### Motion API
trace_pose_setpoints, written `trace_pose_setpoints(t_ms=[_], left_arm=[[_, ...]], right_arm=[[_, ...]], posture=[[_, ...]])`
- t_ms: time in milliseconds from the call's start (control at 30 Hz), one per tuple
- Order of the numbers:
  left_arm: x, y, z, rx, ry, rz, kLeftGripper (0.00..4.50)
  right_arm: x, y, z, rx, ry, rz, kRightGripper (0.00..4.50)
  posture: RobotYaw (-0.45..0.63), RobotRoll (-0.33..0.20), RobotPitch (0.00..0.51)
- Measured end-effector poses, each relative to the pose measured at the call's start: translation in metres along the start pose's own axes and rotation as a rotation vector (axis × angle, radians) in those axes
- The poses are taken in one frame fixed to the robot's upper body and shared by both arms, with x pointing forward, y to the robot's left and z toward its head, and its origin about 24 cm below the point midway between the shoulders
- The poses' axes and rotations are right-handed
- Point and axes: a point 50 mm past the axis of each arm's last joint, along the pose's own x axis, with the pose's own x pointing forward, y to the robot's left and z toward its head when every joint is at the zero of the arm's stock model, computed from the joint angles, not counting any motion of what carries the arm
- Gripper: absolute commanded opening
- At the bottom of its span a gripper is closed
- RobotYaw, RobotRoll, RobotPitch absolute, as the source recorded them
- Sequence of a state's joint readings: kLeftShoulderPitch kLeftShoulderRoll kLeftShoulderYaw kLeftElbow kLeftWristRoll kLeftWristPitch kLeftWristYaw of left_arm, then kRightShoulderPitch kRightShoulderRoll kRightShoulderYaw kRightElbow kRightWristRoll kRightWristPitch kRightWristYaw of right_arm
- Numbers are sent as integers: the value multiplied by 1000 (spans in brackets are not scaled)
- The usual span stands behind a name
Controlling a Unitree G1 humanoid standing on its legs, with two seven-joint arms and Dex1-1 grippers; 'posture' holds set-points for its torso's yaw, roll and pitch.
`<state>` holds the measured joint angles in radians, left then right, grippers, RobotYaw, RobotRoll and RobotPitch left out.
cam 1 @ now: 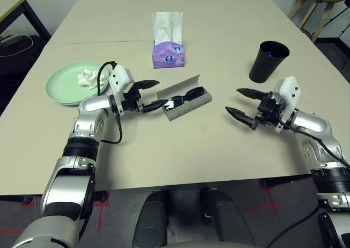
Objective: Organize and tidy the items on the table.
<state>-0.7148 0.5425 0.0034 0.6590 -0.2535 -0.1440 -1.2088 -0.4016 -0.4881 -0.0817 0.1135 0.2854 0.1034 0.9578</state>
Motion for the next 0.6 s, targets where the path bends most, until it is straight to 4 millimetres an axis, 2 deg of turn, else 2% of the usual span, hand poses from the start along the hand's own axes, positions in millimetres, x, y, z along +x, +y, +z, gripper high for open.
trace_pose_setpoints(t_ms=[167, 400, 600], left_arm=[[-10, 5, -2, -8, 24, 15, 37], [-8, 14, 2, -1, 31, 43, 37], [4, 16, -1, -20, 21, 55, 37]], right_arm=[[4, 2, 2, 5, -4, 13, 4500], [8, 2, 6, -3, -11, 27, 4500], [4, 3, -1, 3, -4, 36, 4500]], posture=[[46, 0, 179], [40, 0, 177], [32, 0, 178]])
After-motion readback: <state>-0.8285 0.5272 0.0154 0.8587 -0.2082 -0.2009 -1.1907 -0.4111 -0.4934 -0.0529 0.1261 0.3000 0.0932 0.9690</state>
